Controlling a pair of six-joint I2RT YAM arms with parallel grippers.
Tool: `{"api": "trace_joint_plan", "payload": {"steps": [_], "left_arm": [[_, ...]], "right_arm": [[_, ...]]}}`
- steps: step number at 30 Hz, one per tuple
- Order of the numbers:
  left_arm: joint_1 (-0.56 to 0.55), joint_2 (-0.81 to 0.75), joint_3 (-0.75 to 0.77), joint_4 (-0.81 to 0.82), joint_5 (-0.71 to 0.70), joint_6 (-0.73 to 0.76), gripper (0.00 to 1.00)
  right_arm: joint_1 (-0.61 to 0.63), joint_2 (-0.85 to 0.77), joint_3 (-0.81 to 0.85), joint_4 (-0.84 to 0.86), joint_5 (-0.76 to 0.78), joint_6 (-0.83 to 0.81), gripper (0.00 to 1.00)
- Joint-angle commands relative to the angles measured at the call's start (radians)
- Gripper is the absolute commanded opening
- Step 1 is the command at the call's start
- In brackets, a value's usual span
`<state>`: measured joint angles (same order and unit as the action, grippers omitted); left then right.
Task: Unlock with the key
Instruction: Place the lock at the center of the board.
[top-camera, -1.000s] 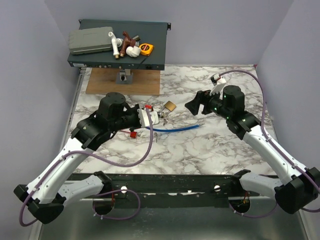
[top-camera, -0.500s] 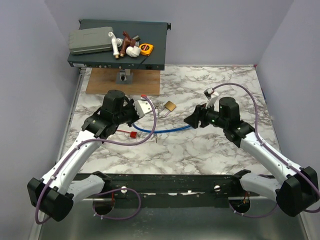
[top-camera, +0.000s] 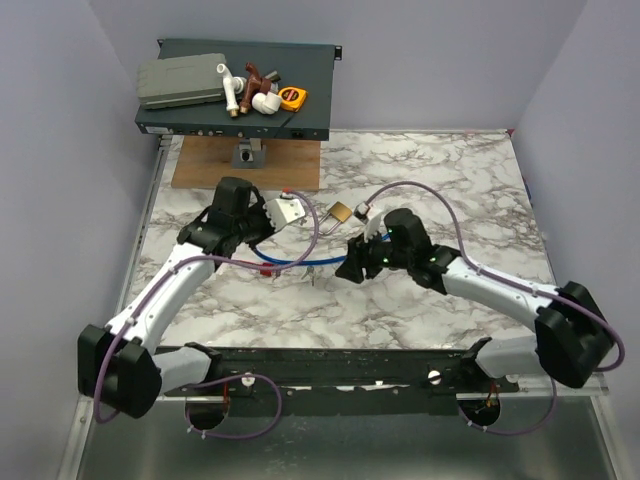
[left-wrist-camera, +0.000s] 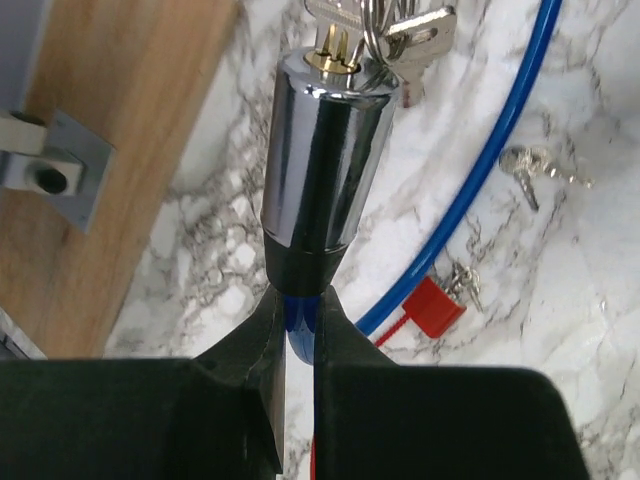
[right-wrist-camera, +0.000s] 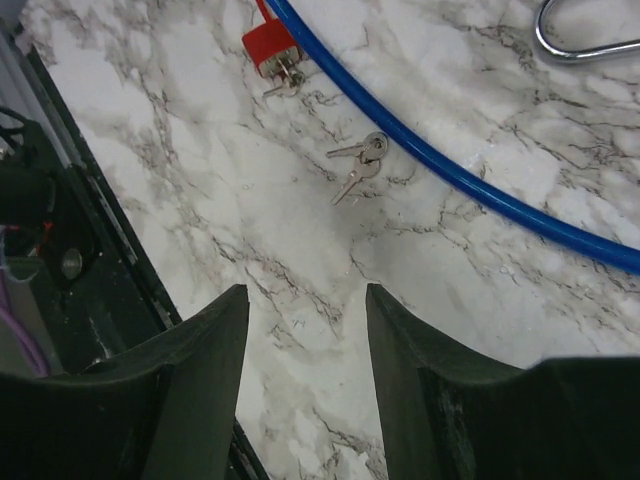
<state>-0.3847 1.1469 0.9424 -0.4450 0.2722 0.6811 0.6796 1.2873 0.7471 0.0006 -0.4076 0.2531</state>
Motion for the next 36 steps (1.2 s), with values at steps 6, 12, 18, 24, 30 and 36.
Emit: {"api": "trace_joint_plan", "payload": {"steps": [6,12,18,24,30,36], "left_arm": [[0.024,0.306,0.246,-0.427,-0.026,0.018,0.0],[0.026,0.387,0.247,-0.396,-0.089,-0.031,0.0],[0.026,0.516,0.289,-0.379,-0.128,-0.089,0.07],[0.026,0.559,0.302,-0.354,-0.139,-0.108,0.27],[0.024,0.568,0.27,-0.345,-0.131,-0.101,0.37],[0.025,0.521,0.231,-0.307,-0.129,-0.112,0.6]], "right_arm": [[0.146,0.185,0.054,0.18,0.243,-0.058,0.48],[0.162,0.29,0.075,0.291,0.261,-0.058,0.46],[0.198,0.421,0.13,0.294,0.286,-0.073,0.48],[0.218,0.477,0.155,0.289,0.339,-0.09,0.51],[0.23,0.536,0.189,0.297,0.359,-0.1,0.54],[0.24,0.48,0.156,0.256,0.403,-0.113,0.55]]}}
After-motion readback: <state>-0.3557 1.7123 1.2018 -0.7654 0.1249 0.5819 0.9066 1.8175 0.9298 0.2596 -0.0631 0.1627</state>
